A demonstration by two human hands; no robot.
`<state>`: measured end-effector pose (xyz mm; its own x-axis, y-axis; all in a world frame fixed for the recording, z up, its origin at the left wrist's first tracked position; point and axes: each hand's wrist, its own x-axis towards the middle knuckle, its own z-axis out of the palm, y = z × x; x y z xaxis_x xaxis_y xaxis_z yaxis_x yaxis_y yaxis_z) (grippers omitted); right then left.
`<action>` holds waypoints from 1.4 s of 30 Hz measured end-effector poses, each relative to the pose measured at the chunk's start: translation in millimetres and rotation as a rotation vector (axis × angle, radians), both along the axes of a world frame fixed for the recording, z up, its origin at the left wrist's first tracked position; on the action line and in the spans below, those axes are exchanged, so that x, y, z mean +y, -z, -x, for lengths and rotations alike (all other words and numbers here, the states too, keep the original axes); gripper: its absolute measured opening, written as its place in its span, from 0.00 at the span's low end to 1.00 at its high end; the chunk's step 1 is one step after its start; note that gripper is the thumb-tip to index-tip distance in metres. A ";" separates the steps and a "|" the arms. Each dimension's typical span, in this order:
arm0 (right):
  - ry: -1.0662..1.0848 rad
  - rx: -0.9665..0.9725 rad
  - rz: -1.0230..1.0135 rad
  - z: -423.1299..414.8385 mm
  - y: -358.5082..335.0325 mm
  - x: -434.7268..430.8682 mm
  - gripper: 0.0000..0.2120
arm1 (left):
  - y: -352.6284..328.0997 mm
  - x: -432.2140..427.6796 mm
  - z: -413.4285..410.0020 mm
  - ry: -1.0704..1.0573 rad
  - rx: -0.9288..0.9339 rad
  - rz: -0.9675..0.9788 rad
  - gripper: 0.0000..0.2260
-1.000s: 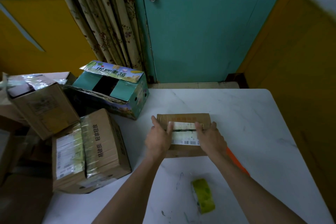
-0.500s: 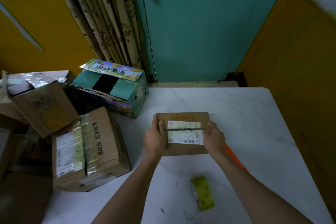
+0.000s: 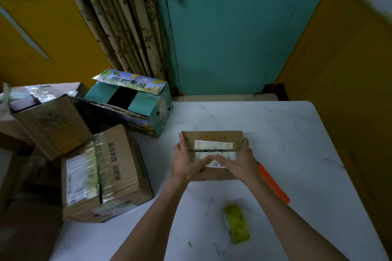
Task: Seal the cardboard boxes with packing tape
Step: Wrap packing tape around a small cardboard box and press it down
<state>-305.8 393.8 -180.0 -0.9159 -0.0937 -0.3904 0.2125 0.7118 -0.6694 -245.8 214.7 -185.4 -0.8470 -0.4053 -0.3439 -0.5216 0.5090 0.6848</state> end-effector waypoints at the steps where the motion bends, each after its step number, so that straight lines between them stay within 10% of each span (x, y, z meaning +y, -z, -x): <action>1: 0.019 0.020 0.037 0.3 1.6 0.9 0.49 | -0.2 -0.7 -0.1 -0.002 0.018 -0.022 0.57; 6: 0.035 0.050 0.169 -5.1 3.0 12.6 0.17 | 3.7 -3.5 -13.0 -0.084 0.186 -0.151 0.41; 10: 0.039 0.156 0.095 -11.7 6.9 17.5 0.12 | 7.4 -5.0 -26.5 -0.088 0.317 -0.190 0.14; 28: 0.194 0.070 -0.218 -5.3 -7.2 -10.1 0.33 | -13.0 14.2 5.5 -0.259 -0.176 0.103 0.33; 42: 0.363 0.041 0.250 -21.6 -28.5 6.3 0.26 | -0.2 4.4 -0.1 -0.238 -0.021 0.033 0.21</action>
<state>-284.2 400.1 -151.4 -0.9212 0.1499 -0.3590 0.3883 0.4108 -0.8249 -245.7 219.2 -185.2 -0.7188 -0.6044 -0.3435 -0.6436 0.3918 0.6574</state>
